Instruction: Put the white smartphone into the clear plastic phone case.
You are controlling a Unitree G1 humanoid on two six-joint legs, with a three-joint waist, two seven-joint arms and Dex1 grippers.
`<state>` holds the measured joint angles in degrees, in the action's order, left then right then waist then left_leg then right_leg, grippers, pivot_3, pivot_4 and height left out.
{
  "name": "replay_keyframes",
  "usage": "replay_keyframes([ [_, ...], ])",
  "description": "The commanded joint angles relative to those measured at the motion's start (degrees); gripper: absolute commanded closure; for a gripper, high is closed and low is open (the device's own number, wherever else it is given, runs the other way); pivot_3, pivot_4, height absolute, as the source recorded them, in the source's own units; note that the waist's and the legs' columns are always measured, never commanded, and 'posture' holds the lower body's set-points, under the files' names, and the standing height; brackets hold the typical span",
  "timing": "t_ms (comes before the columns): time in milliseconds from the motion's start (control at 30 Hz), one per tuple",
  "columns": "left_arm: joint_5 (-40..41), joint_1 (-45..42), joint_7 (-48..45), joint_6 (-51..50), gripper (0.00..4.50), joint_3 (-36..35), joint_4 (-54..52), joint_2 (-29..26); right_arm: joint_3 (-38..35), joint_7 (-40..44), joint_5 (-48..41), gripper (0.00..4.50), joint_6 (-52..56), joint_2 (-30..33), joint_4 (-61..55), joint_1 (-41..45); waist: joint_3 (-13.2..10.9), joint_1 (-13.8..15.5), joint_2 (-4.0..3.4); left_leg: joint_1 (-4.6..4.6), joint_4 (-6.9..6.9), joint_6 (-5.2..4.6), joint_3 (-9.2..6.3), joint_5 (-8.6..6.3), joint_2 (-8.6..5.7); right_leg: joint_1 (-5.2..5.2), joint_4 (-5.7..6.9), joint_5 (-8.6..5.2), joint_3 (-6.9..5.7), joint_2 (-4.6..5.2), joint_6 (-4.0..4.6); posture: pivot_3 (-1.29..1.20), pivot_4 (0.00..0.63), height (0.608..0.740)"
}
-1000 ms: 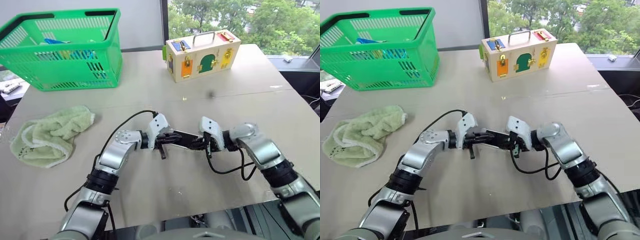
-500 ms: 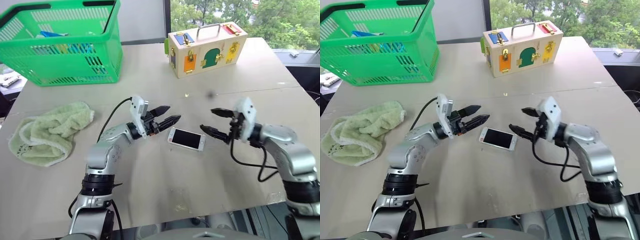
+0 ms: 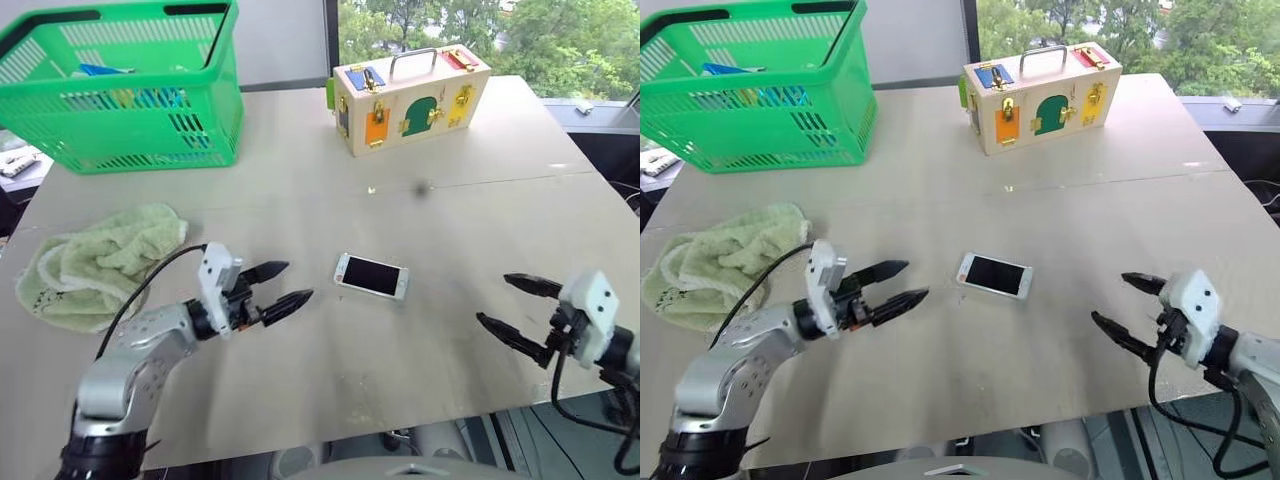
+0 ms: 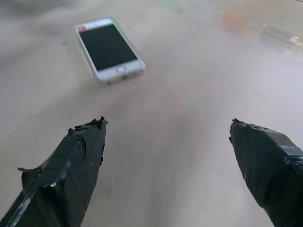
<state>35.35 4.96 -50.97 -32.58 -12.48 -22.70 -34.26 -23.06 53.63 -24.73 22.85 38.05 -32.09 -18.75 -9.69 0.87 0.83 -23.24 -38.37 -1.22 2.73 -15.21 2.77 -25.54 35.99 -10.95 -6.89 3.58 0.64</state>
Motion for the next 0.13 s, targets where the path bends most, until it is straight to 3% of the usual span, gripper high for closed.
replay_keyframes([
  [33, 1.21, 4.35, 0.29, 1.87, 0.07, -3.01, -5.20, -0.74, -3.99, 0.45, -0.72, 0.00, -3.41, 0.57, 0.53, -2.01, 0.00, 0.03, 0.00, 0.02, 0.00, 0.00, 0.01, 0.00, 0.00, 0.00, 0.00, 0.00, 0.03, 0.00, 0.00, 0.00, 0.150, 0.740],
  [133, 1.35, 7.94, 0.57, 2.03, 0.07, -3.88, -7.17, -1.08, -5.45, -0.05, -0.95, 0.00, -4.64, 0.45, 2.02, -2.75, 0.00, 0.05, 0.00, 0.04, 0.01, 0.00, 0.02, 0.00, -0.03, 0.02, 0.01, 0.00, 0.07, 0.00, 0.00, 0.00, 0.150, 0.740],
])
